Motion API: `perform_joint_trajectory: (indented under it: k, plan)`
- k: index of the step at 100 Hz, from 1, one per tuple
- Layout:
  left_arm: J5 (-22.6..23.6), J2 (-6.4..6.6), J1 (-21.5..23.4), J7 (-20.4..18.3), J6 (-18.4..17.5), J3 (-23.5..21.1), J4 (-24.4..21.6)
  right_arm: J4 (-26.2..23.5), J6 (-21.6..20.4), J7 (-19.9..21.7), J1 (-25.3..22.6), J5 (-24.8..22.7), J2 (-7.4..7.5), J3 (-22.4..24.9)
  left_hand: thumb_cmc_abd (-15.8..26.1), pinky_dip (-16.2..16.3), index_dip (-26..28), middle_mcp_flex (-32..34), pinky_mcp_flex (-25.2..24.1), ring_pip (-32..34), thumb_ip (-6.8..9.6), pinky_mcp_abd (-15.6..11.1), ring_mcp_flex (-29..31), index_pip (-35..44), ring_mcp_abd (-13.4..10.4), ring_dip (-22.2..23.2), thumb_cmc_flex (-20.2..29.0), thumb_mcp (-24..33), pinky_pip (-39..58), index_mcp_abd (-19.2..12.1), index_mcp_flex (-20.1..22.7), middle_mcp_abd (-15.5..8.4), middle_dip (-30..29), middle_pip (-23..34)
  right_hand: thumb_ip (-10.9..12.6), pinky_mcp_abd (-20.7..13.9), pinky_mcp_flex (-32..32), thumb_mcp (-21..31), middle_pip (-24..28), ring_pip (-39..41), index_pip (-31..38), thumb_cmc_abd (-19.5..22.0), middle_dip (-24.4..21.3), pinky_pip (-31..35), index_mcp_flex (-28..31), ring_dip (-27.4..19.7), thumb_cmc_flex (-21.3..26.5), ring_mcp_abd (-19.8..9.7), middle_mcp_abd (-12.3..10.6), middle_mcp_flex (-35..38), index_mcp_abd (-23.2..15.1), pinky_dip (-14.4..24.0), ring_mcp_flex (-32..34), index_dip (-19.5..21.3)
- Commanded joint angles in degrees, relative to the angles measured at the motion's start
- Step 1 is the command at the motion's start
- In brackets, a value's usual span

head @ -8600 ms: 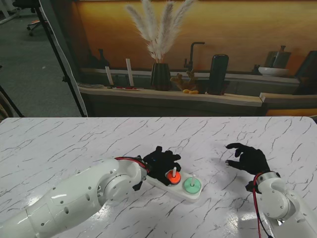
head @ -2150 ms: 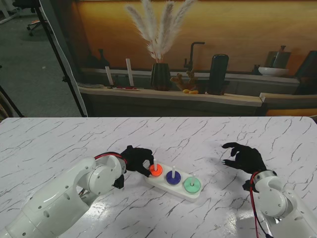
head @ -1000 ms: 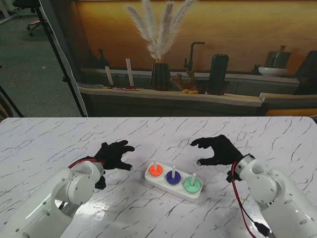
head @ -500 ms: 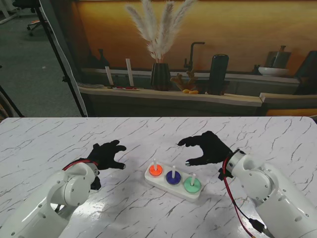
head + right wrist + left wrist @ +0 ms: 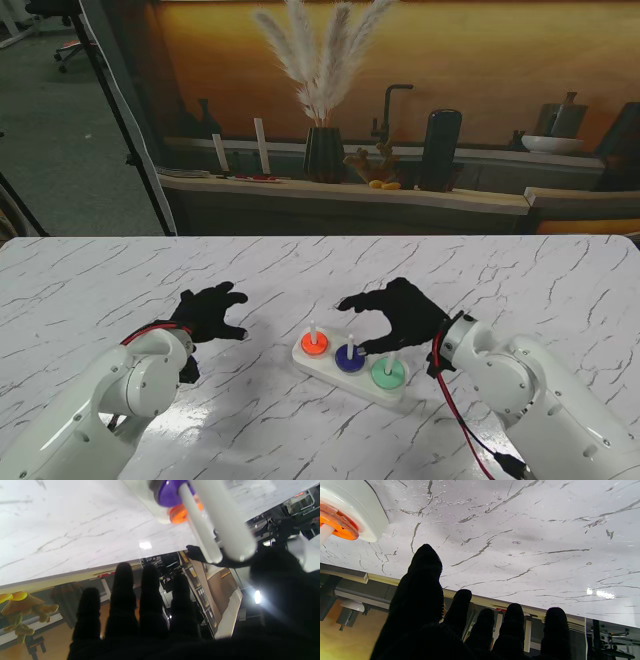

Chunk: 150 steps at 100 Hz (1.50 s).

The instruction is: Move the three rings of the Hanoi Tower from the left rod to the right rod

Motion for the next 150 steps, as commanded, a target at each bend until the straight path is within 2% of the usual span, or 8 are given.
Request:
perform_joint_trajectory:
  k: [1,58,114,134,150]
  plan:
    - [-0.1,-0.31,0.4,-0.4,-0.9,0.0,-0.1,0.4,0.0,0.8,-0.4,-0.9,-0.01,-0.8,0.5,-0.1,-0.1,-0.4,-0.3,-0.8,1.57,0.2,-1.2,0.3,1.0,-0.2,2.7,0.5,-2.0,1.3,0.7,1.0,-0.6,-0.7,2.1,16.2,-1.4,0.2,-0.5,-1.2,-1.0,-1.3,-0.2,-0.4,-2.6,-1.0,-2.0,0.3,0.3,-1.7,0.7,-0.1,-2.0,0.2]
    - [-0.6,-0.4,0.6,-0.1,-0.9,-0.3,-0.2,-1.3,1.6,1.6,0.0,-10.3,1.15,-3.4,1.2,-0.2,-0.1,-0.3,-0.3,-0.9,1.54,0.2,-1.2,0.3,0.9,-0.2,2.8,-0.2,-2.1,1.3,0.8,1.0,-0.6,-0.7,2.2,16.6,-1.2,0.2,-0.2,-1.5,-2.2,-2.1,0.1,0.0,-4.9,-1.0,-1.8,0.4,0.7,-3.6,1.4,0.4,-2.2,0.1]
    - [-1.2,-0.49,1.1,0.3,-0.7,-0.9,-0.3,-1.1,3.0,1.9,3.6,-18.3,2.03,-8.6,2.3,-0.3,-0.1,-0.2,-0.4,-0.8,1.42,0.2,-1.2,0.4,0.9,-0.2,2.6,-1.1,-2.2,1.3,0.9,0.9,-0.6,-0.7,2.2,16.6,-0.4,0.1,0.8,-0.6,-1.7,-3.3,0.6,0.7,-4.0,-0.6,0.3,0.3,0.6,-3.5,2.2,0.8,-1.3,0.8]
    - [-1.4,-0.53,1.3,0.4,-0.6,-1.0,-0.3,-1.9,5.1,-0.8,3.5,-22.8,2.13,-9.8,2.6,-0.3,-0.1,-0.1,-0.5,-0.9,1.36,0.1,-1.3,0.4,0.9,-0.2,2.7,-1.5,-2.2,1.3,1.0,1.0,-0.6,-0.7,2.3,16.6,1.8,-0.2,3.4,2.1,0.2,-4.2,1.5,3.6,-1.1,0.4,1.7,0.9,0.7,-1.4,4.1,2.2,1.9,2.1]
    - [-1.6,-0.57,1.5,0.6,-0.4,-1.0,-0.3,-2.4,7.0,-2.5,3.3,-24.5,2.08,-10.9,2.8,-0.4,-0.1,-0.1,-0.5,-0.9,1.36,0.1,-1.3,0.4,0.9,-0.2,2.9,-1.7,-2.3,1.4,1.1,1.0,-0.6,-0.7,2.4,15.7,3.2,-0.3,8.8,7.5,2.4,-4.9,4.1,7.0,2.2,2.4,2.7,0.3,0.7,0.0,6.4,4.3,4.0,4.2]
